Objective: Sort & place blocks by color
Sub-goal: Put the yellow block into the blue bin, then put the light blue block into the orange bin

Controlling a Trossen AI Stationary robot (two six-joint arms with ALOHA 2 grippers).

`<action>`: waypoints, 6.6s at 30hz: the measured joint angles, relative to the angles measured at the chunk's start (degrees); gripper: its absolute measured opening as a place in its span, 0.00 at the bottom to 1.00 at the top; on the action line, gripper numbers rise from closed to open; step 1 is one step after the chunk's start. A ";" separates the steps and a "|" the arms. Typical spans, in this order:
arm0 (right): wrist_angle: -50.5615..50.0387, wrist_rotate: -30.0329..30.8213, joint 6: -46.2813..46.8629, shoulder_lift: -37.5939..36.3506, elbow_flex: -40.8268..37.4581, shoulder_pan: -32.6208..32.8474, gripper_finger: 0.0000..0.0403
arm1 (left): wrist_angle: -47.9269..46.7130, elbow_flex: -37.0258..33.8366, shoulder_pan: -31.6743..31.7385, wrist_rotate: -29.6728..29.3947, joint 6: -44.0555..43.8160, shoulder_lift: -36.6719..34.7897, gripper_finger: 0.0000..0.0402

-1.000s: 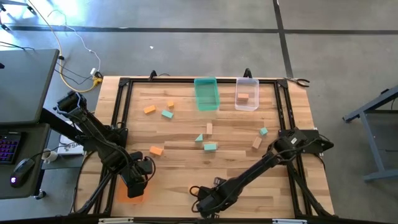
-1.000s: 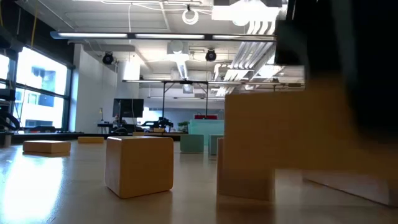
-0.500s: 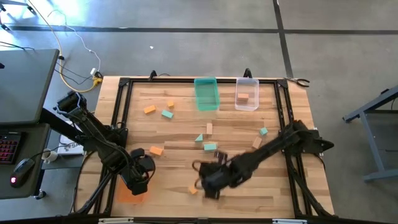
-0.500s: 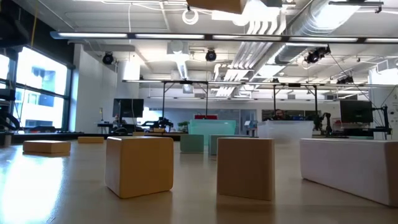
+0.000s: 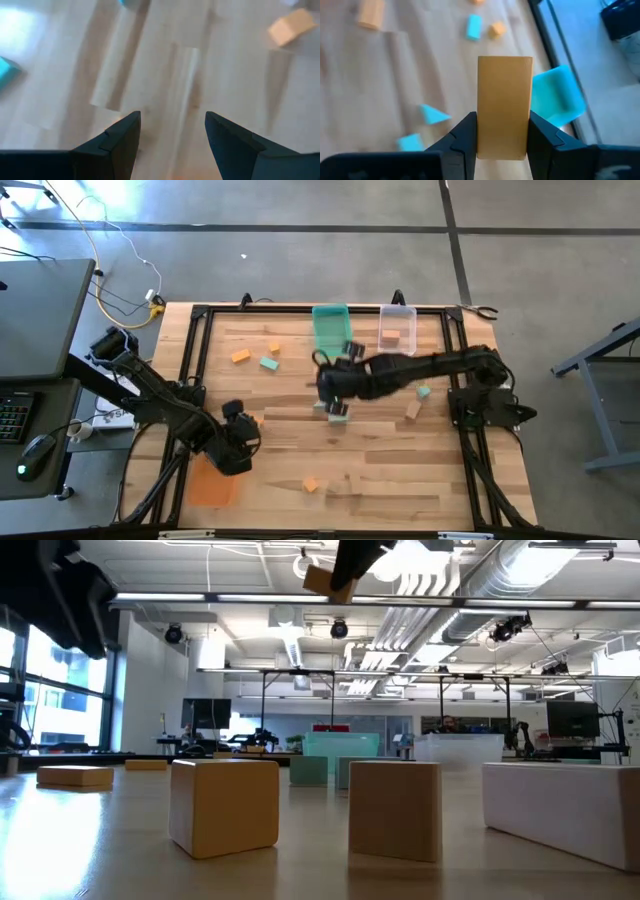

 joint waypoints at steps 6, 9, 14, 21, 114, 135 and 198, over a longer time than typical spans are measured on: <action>0.97 -0.03 -6.60 -0.01 -0.02 -8.54 0.25 | -2.70 0.00 8.37 -0.36 9.03 0.00 0.53; 2.03 -1.42 -9.56 -0.01 -0.02 -13.03 0.25 | -3.75 -0.02 13.07 -1.74 13.86 0.00 0.53; 4.65 -9.65 -12.51 -0.01 -0.02 -20.94 0.25 | -3.84 -0.02 21.06 -3.98 22.28 -0.43 0.53; 7.17 -18.19 -15.33 0.02 -0.04 -29.68 0.25 | -3.23 -0.02 31.88 -4.55 30.35 -0.96 0.53; -0.68 -36.63 -29.35 18.20 12.44 -40.05 0.48 | 9.51 0.28 66.74 19.97 81.71 21.83 0.49; -6.93 -36.24 -26.53 14.43 12.37 -37.21 0.48 | 9.05 -0.11 64.94 25.55 71.41 13.31 0.22; -13.79 -18.30 26.14 10.09 5.53 7.29 0.48 | -14.36 -7.23 -14.67 25.72 -9.32 -19.91 0.28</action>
